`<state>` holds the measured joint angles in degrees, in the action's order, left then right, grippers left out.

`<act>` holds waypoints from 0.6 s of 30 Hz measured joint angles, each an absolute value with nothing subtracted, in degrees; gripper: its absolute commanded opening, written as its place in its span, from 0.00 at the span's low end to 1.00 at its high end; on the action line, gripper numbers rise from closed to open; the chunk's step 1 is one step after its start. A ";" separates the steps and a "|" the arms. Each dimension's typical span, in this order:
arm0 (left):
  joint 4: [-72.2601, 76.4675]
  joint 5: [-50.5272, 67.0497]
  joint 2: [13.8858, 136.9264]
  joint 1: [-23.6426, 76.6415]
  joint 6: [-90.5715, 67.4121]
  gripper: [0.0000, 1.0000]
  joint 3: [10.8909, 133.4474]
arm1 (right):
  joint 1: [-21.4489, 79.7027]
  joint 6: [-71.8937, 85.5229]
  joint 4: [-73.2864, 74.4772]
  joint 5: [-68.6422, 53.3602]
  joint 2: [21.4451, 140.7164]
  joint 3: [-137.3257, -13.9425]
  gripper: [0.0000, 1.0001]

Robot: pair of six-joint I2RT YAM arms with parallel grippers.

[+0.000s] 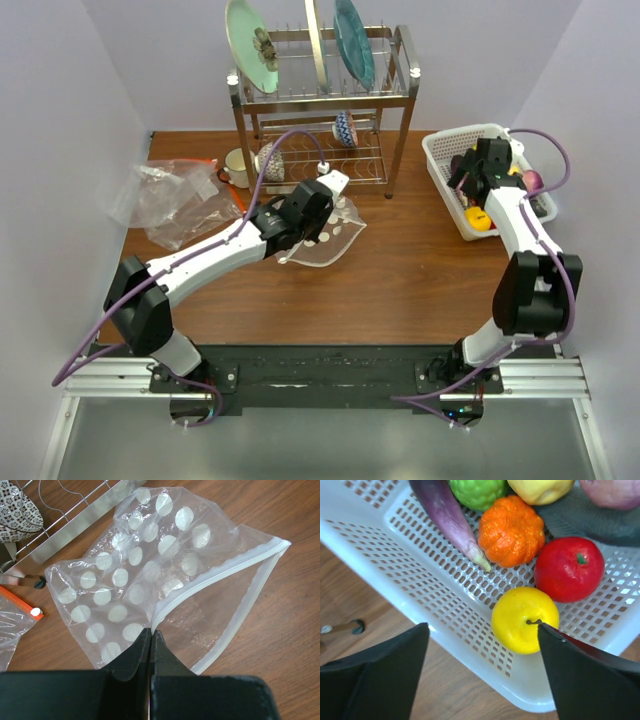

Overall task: Place the food in the zip-top bag and seal the zipper
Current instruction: Pick up the fake fruit from the bin.

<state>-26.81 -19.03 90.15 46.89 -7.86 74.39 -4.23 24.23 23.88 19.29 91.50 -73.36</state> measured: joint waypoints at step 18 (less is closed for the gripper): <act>-26.55 -19.05 88.38 46.89 -7.86 0.00 73.95 | -7.31 25.41 26.63 21.43 105.69 -77.06 0.96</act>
<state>-26.55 -19.05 88.38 46.89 -7.86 73.95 -7.31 25.41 26.63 21.43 105.69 -77.06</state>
